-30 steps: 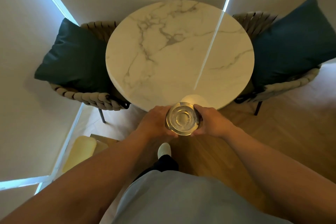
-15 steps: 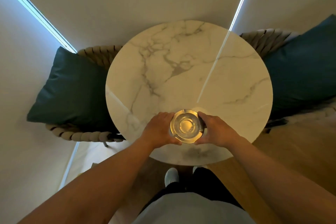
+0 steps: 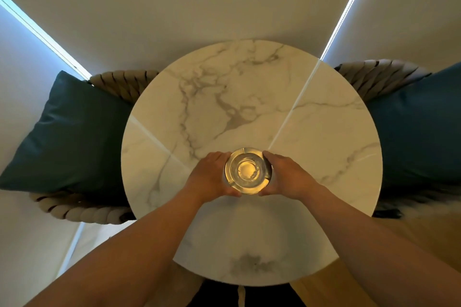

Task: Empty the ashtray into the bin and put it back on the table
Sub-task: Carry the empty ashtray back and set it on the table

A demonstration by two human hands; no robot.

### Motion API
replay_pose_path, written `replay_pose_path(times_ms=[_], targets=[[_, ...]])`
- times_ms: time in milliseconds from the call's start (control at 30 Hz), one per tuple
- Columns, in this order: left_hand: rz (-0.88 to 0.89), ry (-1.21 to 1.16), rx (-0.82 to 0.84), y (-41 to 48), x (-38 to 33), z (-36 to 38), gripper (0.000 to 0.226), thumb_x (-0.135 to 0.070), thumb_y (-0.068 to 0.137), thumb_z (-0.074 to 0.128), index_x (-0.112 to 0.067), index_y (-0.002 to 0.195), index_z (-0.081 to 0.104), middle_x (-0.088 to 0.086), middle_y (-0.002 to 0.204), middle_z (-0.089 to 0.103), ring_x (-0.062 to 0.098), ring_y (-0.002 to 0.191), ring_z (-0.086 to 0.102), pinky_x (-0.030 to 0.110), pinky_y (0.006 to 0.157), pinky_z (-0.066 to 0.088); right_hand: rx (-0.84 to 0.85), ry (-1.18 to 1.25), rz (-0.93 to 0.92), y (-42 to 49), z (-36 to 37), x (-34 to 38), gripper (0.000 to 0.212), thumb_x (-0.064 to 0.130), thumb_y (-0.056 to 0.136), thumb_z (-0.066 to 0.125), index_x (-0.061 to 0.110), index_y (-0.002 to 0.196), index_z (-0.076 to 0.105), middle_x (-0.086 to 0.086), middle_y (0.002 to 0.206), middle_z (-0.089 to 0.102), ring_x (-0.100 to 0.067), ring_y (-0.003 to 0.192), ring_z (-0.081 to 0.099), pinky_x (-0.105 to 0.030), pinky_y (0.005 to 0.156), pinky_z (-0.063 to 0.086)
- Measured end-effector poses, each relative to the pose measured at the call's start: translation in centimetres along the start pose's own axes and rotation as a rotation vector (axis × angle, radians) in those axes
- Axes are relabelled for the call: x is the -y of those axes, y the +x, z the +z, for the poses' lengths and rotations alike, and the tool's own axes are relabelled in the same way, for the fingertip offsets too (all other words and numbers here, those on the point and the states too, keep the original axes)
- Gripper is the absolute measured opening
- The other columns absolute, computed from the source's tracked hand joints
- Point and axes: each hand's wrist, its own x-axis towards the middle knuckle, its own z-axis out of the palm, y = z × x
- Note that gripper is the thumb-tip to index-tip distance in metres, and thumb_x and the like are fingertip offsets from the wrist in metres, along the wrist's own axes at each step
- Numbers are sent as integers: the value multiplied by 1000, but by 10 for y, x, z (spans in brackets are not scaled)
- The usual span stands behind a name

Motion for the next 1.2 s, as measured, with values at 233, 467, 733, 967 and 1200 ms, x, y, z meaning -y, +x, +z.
replay_pose_path(times_ms=[233, 467, 733, 967, 1200], targets=[[40, 19, 8, 59, 23, -4, 99, -54, 50, 89, -22, 133, 48, -3, 129, 57, 20, 118, 49, 33, 97, 40, -55, -23, 21, 51, -2, -16, 105, 56, 46, 92, 19, 134, 48, 3, 129, 54, -17, 124, 48, -38, 99, 47], [91, 44, 18, 100, 37, -6, 97, -56, 49, 88, -17, 129, 50, 0, 125, 56, 20, 118, 48, 30, 99, 38, -105, -133, -12, 80, -5, -29, 119, 55, 49, 91, 6, 144, 40, -11, 153, 36, -30, 149, 20, -39, 122, 21], [87, 78, 30, 115, 46, 1, 103, -60, 44, 85, -16, 130, 48, -2, 126, 55, 19, 117, 48, 35, 102, 40, -121, -156, -22, 88, -7, -32, 111, 55, 49, 91, 8, 138, 44, -9, 143, 41, -30, 142, 26, -36, 117, 27], [91, 91, 25, 119, 52, 4, 105, -58, 45, 87, -16, 132, 48, -1, 131, 53, 19, 121, 47, 34, 104, 38, -90, -197, 11, 91, -5, -31, 117, 56, 53, 89, 8, 146, 37, -10, 152, 32, -30, 147, 19, -39, 119, 25], [47, 125, 59, 120, 53, 4, 114, -58, 48, 87, -16, 142, 40, 1, 147, 42, 21, 137, 36, 37, 112, 32, -103, -174, 36, 91, -4, -30, 119, 55, 53, 90, 9, 148, 34, -11, 156, 29, -29, 148, 17, -39, 120, 23]])
